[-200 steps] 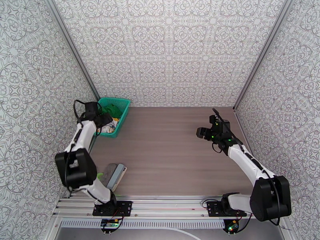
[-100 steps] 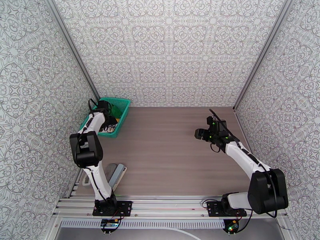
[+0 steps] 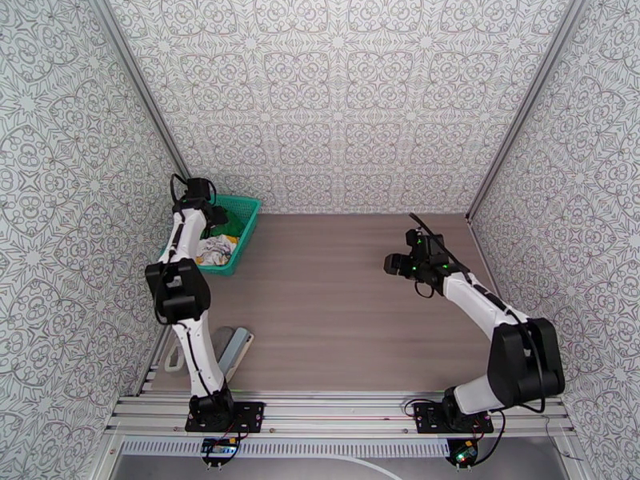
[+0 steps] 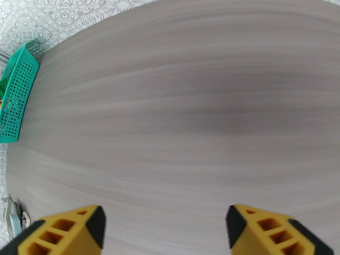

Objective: Fold and stack the mixed laundry pile

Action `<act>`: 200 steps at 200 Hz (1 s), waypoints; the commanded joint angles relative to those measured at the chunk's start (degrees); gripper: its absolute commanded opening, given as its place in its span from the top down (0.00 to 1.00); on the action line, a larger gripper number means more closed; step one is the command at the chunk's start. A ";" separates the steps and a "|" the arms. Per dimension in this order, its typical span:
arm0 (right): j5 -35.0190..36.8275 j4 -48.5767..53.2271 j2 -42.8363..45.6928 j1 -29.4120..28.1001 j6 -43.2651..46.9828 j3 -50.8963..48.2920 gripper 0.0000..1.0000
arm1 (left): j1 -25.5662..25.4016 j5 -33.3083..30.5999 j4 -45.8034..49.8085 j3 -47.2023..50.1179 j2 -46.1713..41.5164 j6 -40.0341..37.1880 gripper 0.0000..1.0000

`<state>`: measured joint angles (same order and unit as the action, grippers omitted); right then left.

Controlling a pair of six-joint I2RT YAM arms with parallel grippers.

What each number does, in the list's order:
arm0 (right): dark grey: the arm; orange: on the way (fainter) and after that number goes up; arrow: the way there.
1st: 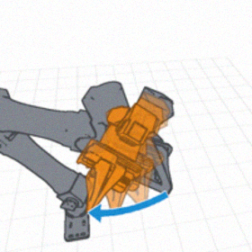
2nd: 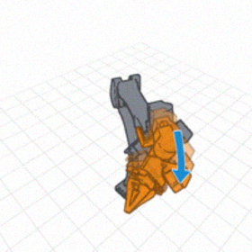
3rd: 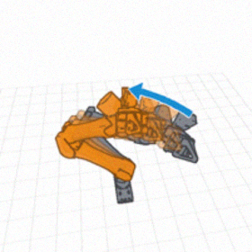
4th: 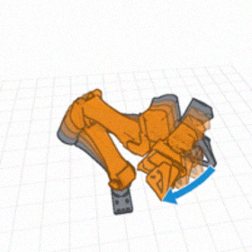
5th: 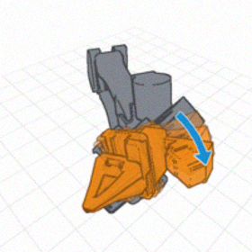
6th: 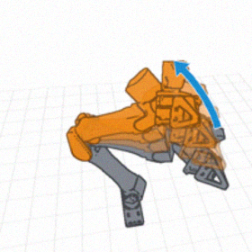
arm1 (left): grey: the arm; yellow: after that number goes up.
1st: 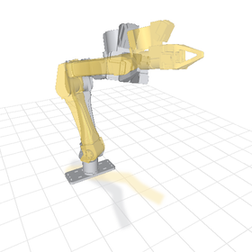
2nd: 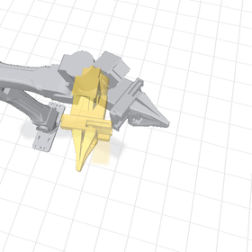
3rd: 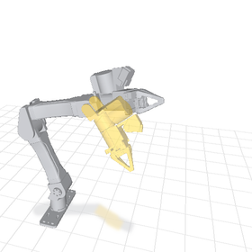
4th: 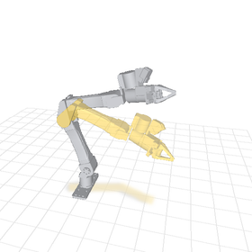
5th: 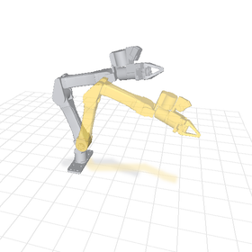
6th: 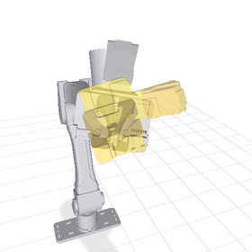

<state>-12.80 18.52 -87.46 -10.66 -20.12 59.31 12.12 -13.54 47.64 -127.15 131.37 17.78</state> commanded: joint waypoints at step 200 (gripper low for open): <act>-1.88 4.61 -1.27 -4.13 2.85 2.41 0.40 | -0.25 2.84 -21.74 3.70 -2.37 -4.97 1.00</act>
<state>-15.27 23.00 -91.07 -14.22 -18.02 62.61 11.92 -13.85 28.77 -127.04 135.98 11.16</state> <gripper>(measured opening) 0.605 0.041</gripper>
